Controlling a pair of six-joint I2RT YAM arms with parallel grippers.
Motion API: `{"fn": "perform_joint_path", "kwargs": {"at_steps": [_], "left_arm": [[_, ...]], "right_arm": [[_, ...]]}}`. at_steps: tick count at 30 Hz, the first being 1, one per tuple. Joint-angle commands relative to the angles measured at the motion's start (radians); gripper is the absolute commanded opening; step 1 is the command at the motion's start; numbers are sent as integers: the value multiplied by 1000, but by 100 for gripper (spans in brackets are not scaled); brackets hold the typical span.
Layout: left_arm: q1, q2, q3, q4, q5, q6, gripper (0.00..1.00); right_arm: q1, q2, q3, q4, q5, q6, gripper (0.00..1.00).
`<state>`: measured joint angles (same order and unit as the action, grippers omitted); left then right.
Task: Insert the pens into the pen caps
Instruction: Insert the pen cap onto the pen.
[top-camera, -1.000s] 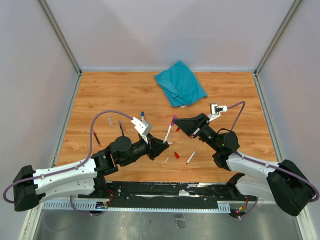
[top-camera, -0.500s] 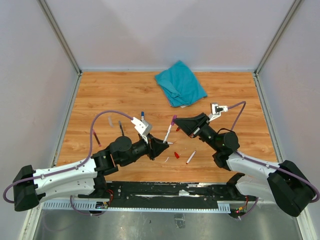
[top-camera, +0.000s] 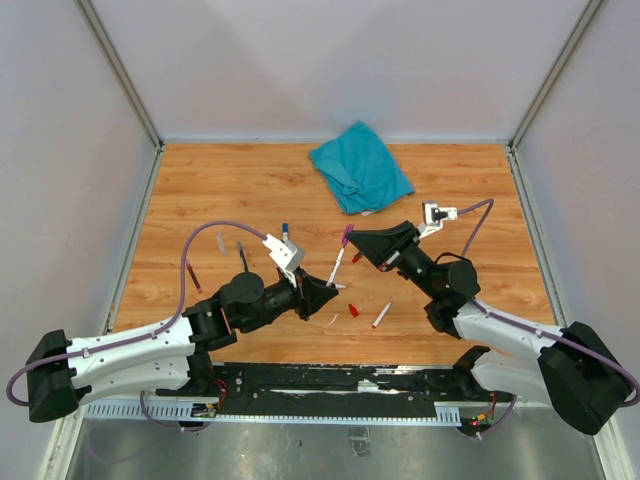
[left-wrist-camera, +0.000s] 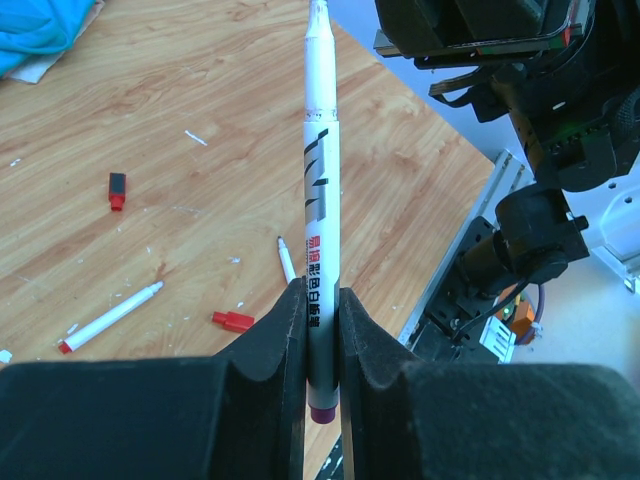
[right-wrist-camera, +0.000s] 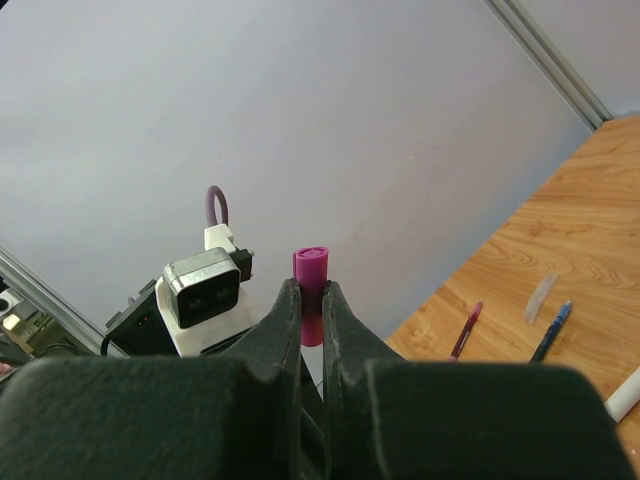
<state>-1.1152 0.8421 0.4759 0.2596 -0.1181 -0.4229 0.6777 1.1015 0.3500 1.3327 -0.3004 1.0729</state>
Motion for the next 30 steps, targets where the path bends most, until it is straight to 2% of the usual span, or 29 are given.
{"fn": "perform_joint_path", "kwargs": {"at_steps": [1, 14, 30], "left_arm": [[-9, -3, 13, 30, -5, 17, 0], [-9, -10, 17, 23, -6, 17, 0], [-9, -9, 20, 20, -9, 21, 0]], "right_arm": [[-8, -29, -1, 5, 24, -29, 1], [-8, -66, -1, -82, 27, -53, 1], [-7, -64, -19, -97, 1, -53, 1]]}}
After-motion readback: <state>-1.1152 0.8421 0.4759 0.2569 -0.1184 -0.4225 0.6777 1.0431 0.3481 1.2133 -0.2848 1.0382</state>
